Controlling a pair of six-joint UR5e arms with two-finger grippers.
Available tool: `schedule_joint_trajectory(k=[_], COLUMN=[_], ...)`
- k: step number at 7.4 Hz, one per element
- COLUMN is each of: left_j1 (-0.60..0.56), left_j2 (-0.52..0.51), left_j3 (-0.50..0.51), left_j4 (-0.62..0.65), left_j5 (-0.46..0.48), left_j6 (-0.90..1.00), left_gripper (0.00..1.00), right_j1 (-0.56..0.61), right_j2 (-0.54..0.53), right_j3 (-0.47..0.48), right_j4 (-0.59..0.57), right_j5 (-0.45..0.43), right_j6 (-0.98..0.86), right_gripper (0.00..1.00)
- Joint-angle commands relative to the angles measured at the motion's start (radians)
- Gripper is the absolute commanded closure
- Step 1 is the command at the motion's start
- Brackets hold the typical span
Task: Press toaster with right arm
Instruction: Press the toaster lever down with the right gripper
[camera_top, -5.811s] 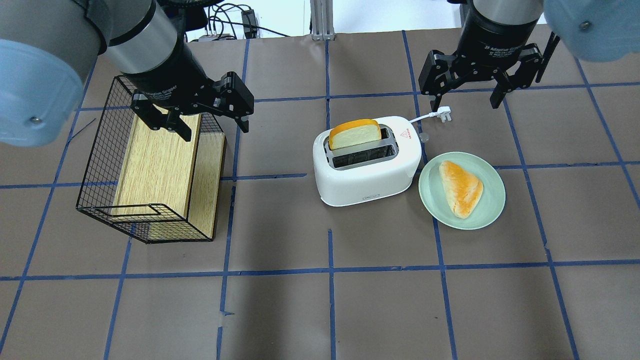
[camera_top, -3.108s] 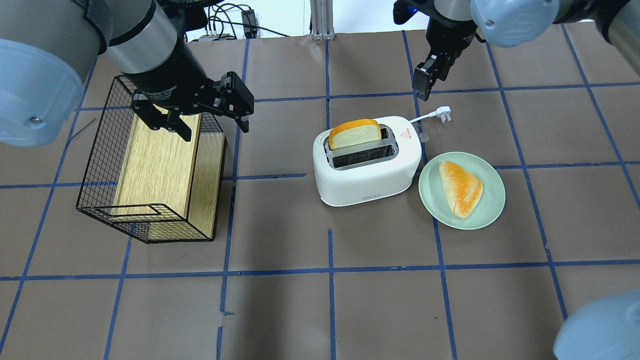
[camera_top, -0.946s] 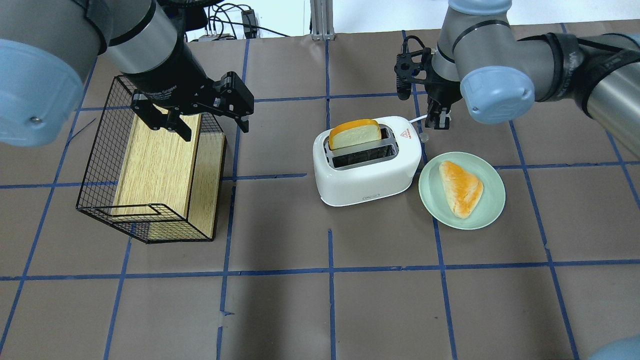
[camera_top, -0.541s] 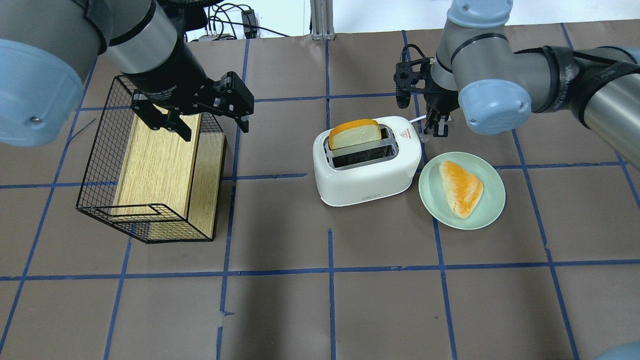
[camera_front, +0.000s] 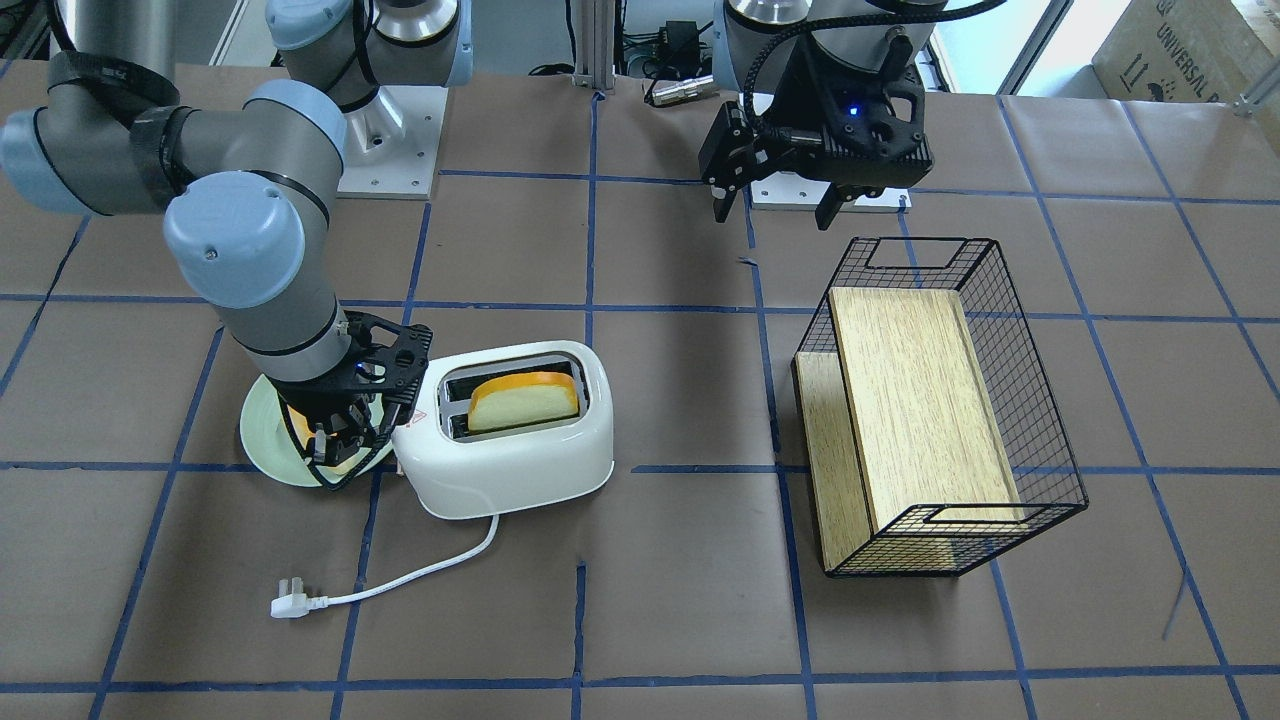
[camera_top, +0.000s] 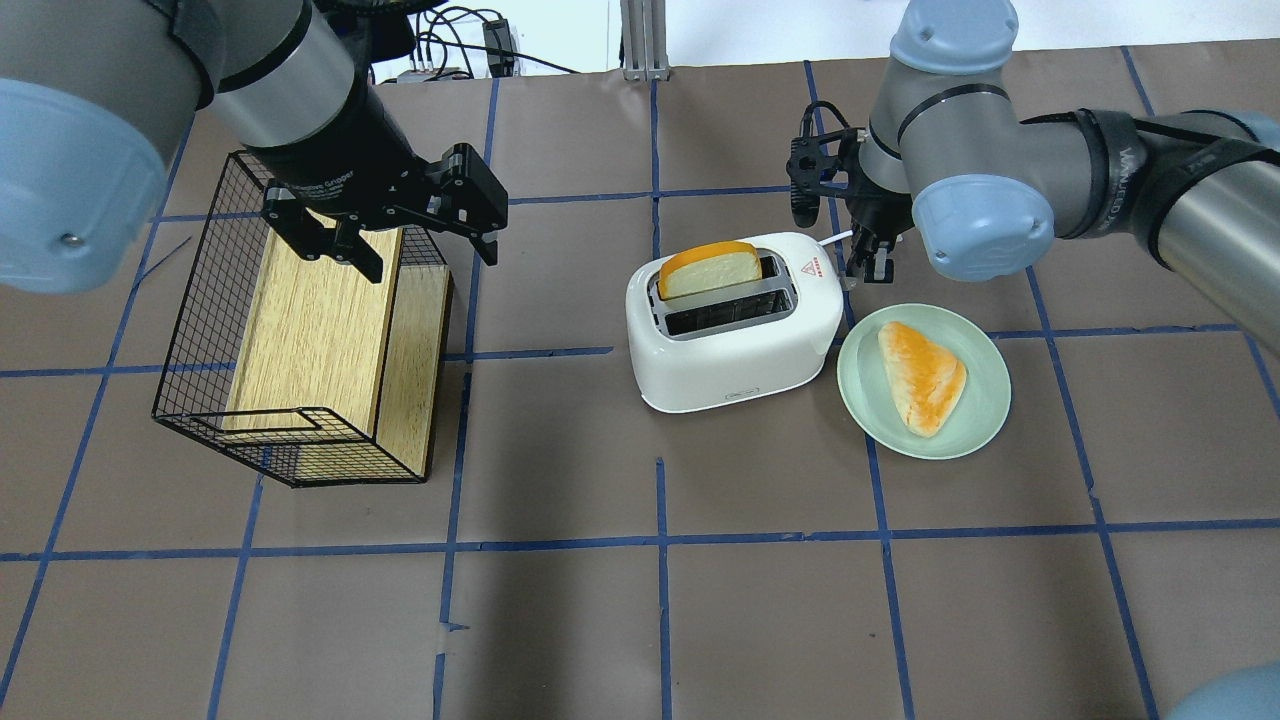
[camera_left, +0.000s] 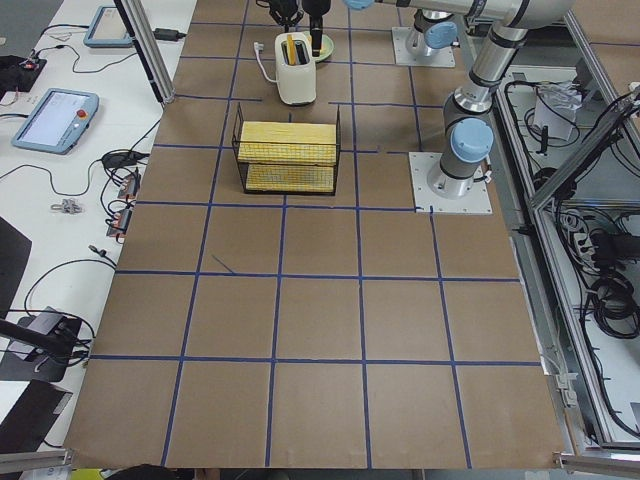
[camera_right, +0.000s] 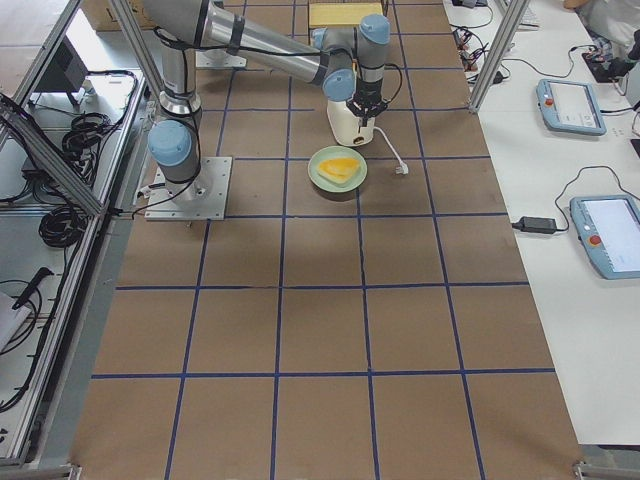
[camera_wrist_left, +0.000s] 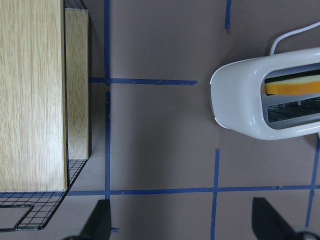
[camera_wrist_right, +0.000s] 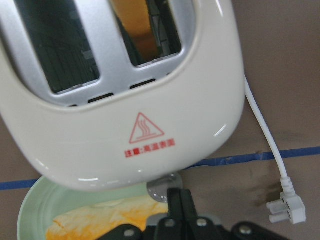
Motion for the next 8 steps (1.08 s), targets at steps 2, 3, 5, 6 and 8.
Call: schedule_joint_trajectory(k=[2, 3, 5, 6, 8], left_j1=[0.0, 0.0, 0.0, 0.0, 0.0], left_j2=[0.0, 0.0, 0.0, 0.0, 0.0], left_j3=[0.0, 0.0, 0.0, 0.0, 0.0], left_j4=[0.0, 0.0, 0.0, 0.0, 0.0], left_j5=[0.0, 0.0, 0.0, 0.0, 0.0], left_j6=[0.0, 0.0, 0.0, 0.0, 0.0], left_gripper=[0.0, 0.0, 0.0, 0.0, 0.0], right_j1=[-0.001, -0.001, 0.0, -0.006, -0.006], right_j2=[0.008, 0.017, 0.022, 0.026, 0.031], right_j3=[0.021, 0.024, 0.024, 0.022, 0.031], right_j4=[-0.031, -0.045, -0.045, -0.045, -0.047], right_j5=[0.001, 0.001, 0.001, 0.001, 0.001], right_j6=[0.004, 0.002, 0.004, -0.001, -0.001], right_gripper=[0.86, 0.86, 0.86, 0.86, 0.86])
